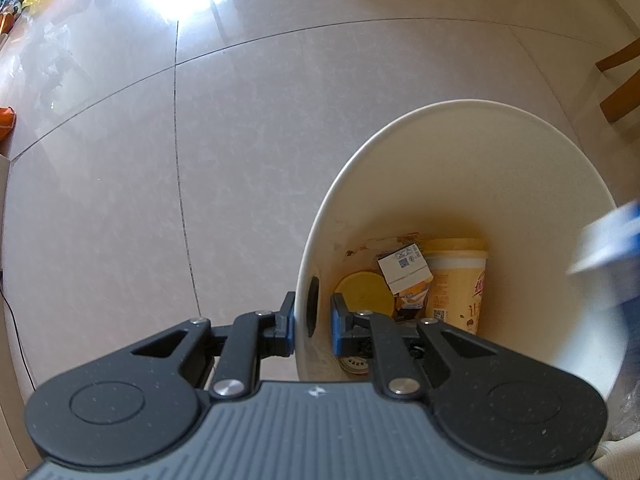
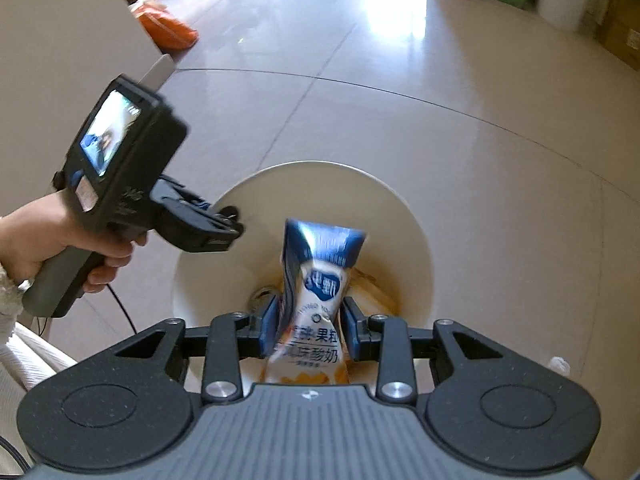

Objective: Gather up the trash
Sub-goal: 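Carry the yogurt carton over the bin and release it, then move the right gripper to the crumpled white tissue and grasp it, then carry the tissue over the bin and open the right gripper, then lower the bin to the floor with the left gripper and release it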

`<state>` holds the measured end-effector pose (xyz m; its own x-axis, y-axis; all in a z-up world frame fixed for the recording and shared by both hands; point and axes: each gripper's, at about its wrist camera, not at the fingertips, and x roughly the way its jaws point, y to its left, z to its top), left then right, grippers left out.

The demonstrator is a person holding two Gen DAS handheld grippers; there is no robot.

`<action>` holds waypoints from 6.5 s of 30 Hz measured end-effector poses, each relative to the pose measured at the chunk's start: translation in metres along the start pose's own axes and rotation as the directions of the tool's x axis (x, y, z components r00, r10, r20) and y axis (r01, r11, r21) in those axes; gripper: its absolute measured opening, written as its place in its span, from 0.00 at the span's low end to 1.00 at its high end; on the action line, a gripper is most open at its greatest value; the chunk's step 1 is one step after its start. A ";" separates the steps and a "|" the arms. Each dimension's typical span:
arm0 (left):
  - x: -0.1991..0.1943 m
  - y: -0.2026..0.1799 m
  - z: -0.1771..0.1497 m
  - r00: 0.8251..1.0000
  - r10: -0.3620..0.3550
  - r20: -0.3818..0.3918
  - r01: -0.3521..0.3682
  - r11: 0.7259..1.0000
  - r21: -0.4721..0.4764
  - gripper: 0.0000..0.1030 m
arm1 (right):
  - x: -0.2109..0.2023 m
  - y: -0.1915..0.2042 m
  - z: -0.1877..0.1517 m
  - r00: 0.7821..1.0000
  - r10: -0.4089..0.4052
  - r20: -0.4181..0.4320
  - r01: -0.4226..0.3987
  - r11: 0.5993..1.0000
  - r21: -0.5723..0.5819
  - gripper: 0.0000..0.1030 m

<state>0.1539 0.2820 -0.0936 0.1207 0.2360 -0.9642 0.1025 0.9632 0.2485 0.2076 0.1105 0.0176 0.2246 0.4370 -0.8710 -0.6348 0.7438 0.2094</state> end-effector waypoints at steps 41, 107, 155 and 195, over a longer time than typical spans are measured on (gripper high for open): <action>0.000 -0.003 -0.001 1.000 0.009 -0.002 -0.009 1.000 0.011 0.13 | 0.058 -0.237 -0.115 0.882 -0.458 0.111 0.388 0.840 0.379 1.00; 0.003 0.000 0.000 1.000 -0.003 -0.004 0.003 1.000 -0.009 0.16 | 0.109 -0.308 -0.158 0.961 -0.275 -0.017 0.248 0.837 0.488 0.40; 0.004 0.002 -0.002 1.000 -0.029 -0.001 0.029 1.000 0.001 0.16 | 0.056 0.024 0.024 1.000 -0.003 0.019 0.008 0.956 -0.294 0.80; -0.010 -0.014 -0.014 0.998 -0.018 0.053 0.013 0.996 0.084 0.90 | 0.027 -0.005 -0.029 0.994 -0.113 -0.002 0.110 0.959 0.263 1.00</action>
<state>0.1379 0.2682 -0.0888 0.1707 0.2115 -0.9623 0.1867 0.9520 0.2424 0.1950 0.1036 -0.0196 0.2937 0.3488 -0.8900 -0.3895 0.8939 0.2218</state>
